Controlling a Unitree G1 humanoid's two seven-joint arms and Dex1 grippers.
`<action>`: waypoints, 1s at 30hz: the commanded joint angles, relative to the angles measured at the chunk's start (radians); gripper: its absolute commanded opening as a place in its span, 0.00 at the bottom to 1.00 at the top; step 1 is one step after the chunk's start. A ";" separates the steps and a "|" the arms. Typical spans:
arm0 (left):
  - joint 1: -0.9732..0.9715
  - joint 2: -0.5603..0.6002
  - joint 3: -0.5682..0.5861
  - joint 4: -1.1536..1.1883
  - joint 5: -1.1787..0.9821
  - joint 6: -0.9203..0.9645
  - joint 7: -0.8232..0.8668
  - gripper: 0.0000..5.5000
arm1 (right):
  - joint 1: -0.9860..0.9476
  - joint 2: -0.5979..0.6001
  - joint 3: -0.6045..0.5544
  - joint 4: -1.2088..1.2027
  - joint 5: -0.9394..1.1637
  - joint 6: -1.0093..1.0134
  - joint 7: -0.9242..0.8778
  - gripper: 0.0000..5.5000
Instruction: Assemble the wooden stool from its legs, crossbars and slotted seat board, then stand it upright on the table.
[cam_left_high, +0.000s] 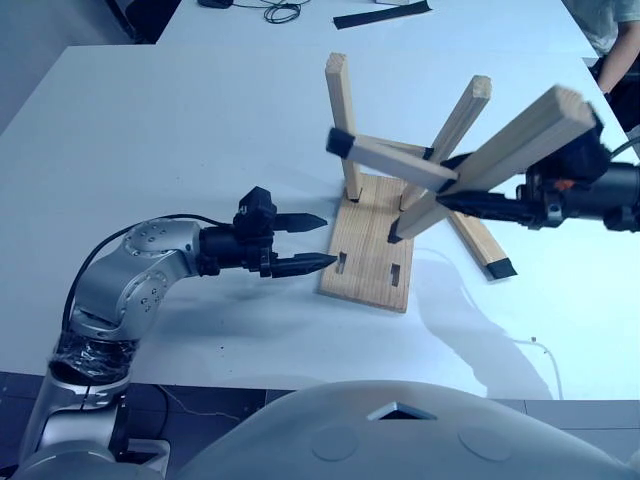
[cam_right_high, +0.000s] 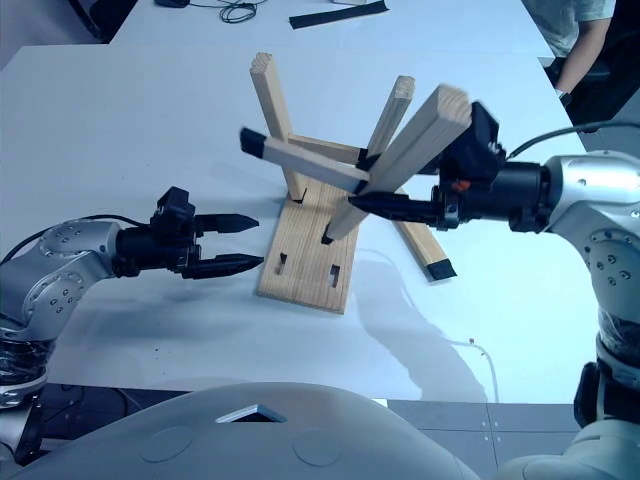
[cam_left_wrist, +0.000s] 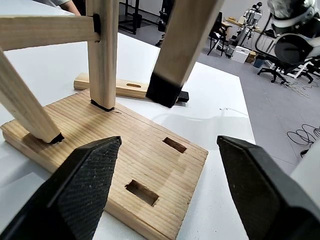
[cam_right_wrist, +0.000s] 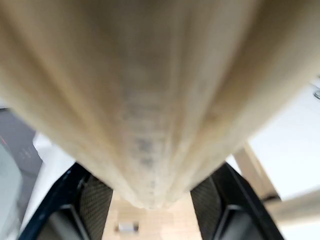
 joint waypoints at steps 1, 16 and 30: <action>0.029 0.025 0.027 -0.006 0.010 -0.015 -0.014 0.65 | 0.082 -0.012 0.035 -0.046 -0.090 -0.073 0.018 0.37; 0.010 0.048 0.092 0.006 -0.004 -0.013 -0.034 0.65 | 0.189 0.029 0.112 -0.114 -0.175 -0.136 -0.022 0.37; -0.032 0.059 0.097 0.037 -0.004 -0.012 -0.068 0.65 | 0.298 0.035 0.198 -0.071 -0.299 -0.249 -0.017 0.37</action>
